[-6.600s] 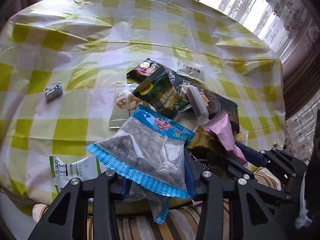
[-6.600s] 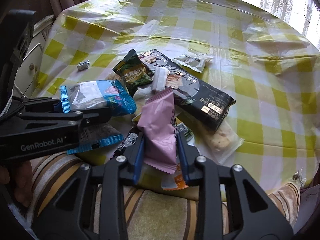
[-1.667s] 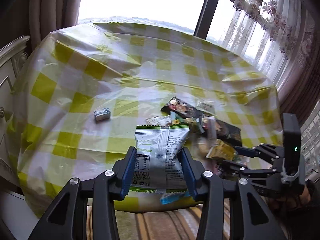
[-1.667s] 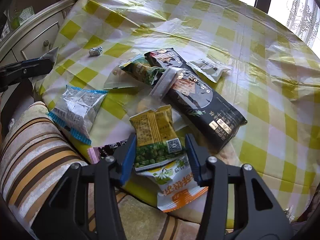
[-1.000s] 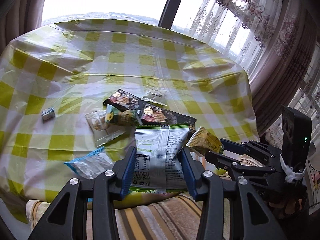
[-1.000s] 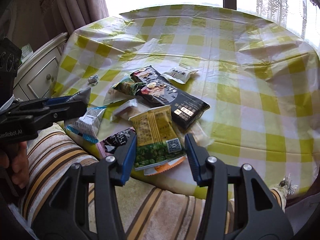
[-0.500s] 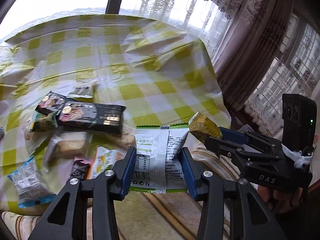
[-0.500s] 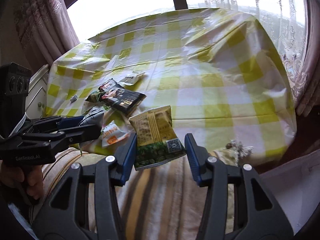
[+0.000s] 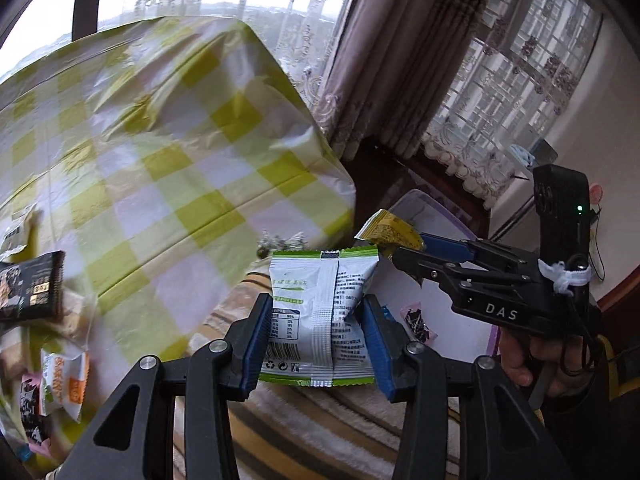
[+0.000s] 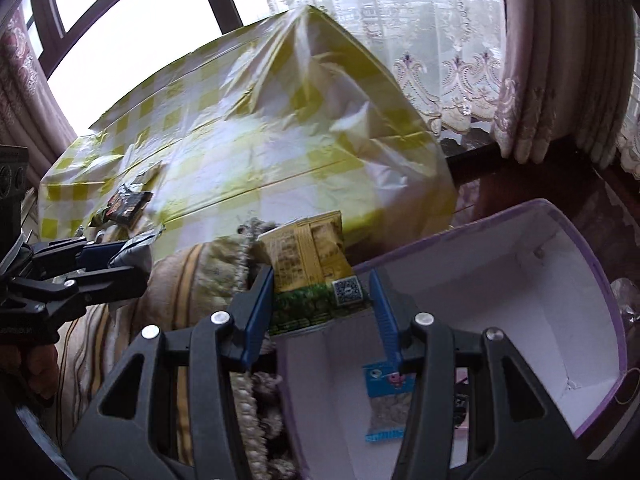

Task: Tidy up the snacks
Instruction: 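Carry both bags to the purple-rimmed box and release them inside, then grasp the small white-blue box with the left gripper while the right grasps the black cracker pack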

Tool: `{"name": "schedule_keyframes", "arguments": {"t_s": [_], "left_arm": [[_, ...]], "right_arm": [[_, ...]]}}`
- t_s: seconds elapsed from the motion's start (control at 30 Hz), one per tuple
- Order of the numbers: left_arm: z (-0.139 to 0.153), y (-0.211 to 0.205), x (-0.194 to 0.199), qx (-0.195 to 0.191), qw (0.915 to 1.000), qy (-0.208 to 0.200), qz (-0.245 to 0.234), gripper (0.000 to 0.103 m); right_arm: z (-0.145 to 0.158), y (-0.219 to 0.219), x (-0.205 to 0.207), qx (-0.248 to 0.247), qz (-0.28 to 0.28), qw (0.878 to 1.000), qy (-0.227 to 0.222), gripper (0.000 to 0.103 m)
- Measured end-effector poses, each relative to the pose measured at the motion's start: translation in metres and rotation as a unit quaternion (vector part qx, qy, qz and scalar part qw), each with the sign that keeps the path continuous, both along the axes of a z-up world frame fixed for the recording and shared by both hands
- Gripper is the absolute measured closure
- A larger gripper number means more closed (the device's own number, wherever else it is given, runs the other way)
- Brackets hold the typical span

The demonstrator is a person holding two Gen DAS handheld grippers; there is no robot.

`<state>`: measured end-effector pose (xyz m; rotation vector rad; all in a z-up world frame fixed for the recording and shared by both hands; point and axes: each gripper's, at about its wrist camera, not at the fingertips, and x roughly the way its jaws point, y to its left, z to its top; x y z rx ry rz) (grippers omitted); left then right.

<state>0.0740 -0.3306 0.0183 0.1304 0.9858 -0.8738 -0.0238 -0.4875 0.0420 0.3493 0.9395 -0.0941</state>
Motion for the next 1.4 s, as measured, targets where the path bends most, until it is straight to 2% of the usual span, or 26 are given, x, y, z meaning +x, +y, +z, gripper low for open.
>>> {"name": "schedule_keyframes", "arguments": {"t_s": [0.07, 0.17, 0.23, 0.27, 0.33, 0.47, 0.7, 0.97, 1.1, 1.2, 1.3, 1.4], "left_arm": [[-0.001, -0.013, -0.003, 0.0, 0.9998, 0.008, -0.019, 0.057], [-0.002, -0.028, -0.007, -0.009, 0.9983, 0.027, -0.05, 0.052], [-0.004, -0.033, -0.007, -0.013, 0.9978, 0.035, -0.055, 0.038], [-0.004, -0.033, -0.007, -0.012, 0.9981, 0.032, -0.052, 0.036], [-0.005, -0.029, -0.006, -0.009, 0.9985, 0.031, -0.044, 0.036], [-0.006, -0.018, 0.001, -0.017, 0.999, 0.035, -0.021, 0.036], [0.002, 0.008, 0.014, -0.022, 0.9996, 0.013, 0.015, 0.036], [0.009, 0.073, 0.036, -0.034, 0.9961, -0.009, 0.082, 0.036], [0.012, 0.12, 0.051, -0.046, 0.9888, -0.02, 0.14, 0.036], [0.013, 0.162, 0.064, -0.059, 0.9797, -0.027, 0.19, 0.036], [0.011, 0.207, 0.077, -0.057, 0.9674, -0.033, 0.245, 0.036], [0.006, 0.256, 0.09, -0.059, 0.9507, -0.029, 0.303, 0.036]], "right_arm": [[-0.002, -0.012, -0.006, 0.001, -0.014, 1.0, 0.003, 0.051], [-0.003, -0.023, -0.011, -0.001, -0.033, 0.999, 0.007, 0.049], [-0.003, -0.028, -0.011, 0.001, -0.041, 0.999, 0.009, 0.046], [-0.004, -0.029, -0.012, 0.002, -0.044, 0.999, 0.01, 0.041], [-0.003, -0.03, -0.013, 0.0, -0.043, 0.999, 0.009, 0.036], [-0.005, -0.023, -0.01, 0.0, -0.034, 0.999, 0.012, 0.036], [0.0, -0.001, 0.002, 0.0, -0.008, 1.0, 0.007, 0.036], [0.01, 0.042, 0.033, 0.0, 0.03, 1.0, -0.001, 0.036], [0.012, 0.075, 0.057, -0.004, 0.062, 0.998, -0.004, 0.036], [0.014, 0.105, 0.075, -0.007, 0.094, 0.995, -0.009, 0.035], [0.015, 0.136, 0.094, -0.012, 0.133, 0.991, -0.013, 0.033], [0.016, 0.164, 0.11, -0.024, 0.166, 0.986, -0.018, 0.032]]}}
